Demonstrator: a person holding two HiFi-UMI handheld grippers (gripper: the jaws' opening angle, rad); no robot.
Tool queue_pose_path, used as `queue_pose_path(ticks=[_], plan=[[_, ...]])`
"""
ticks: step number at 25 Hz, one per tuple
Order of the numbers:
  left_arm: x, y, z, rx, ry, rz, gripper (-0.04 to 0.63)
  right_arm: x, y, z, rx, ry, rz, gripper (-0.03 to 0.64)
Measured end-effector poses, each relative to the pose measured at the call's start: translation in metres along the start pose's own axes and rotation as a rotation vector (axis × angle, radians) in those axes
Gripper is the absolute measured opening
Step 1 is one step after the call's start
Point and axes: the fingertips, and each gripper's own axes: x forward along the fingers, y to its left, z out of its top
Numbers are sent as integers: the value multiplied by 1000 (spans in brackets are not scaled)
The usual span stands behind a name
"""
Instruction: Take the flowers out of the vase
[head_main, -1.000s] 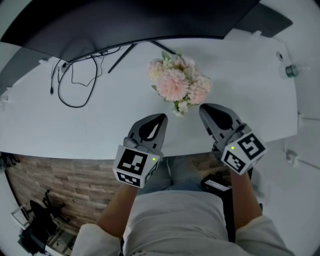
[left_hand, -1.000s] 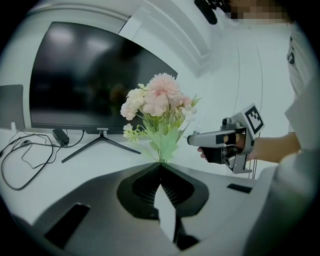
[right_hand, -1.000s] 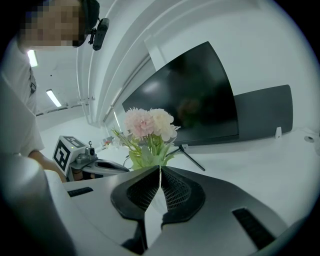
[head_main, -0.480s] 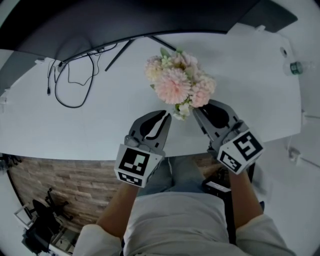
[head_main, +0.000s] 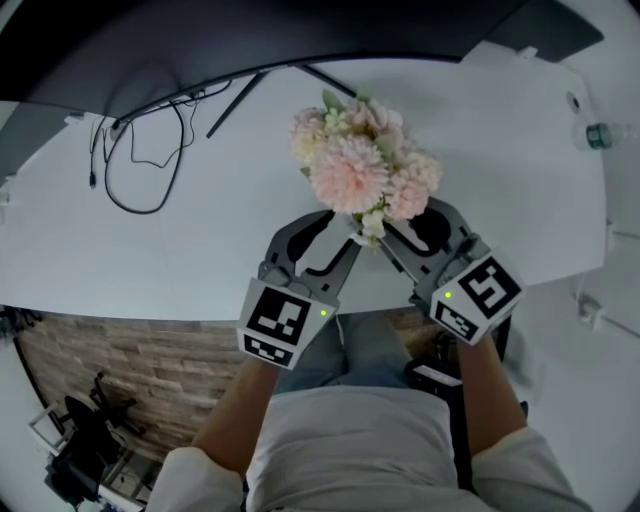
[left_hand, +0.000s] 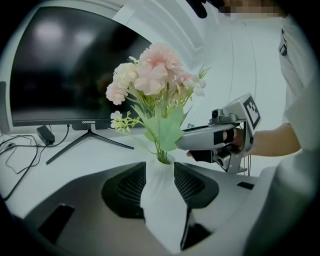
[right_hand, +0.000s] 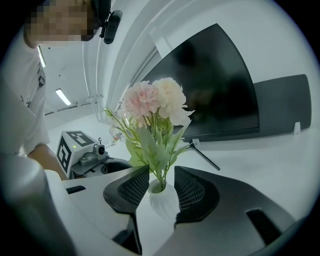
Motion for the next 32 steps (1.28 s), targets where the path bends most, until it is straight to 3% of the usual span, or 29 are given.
queue_pose_path(ticks=[7, 21, 26, 32], plan=[[12, 0, -2, 2, 12, -23, 220, 13, 3, 1, -9, 3, 25, 173], [37, -4, -4, 59, 37, -58, 245, 25, 3, 3, -13, 2, 44, 179], [42, -3, -6, 81, 45, -53, 239, 24, 0, 5, -10, -7, 24, 101], [41, -3, -6, 83, 36, -54, 236, 23, -2, 5, 0, -10, 15, 74]])
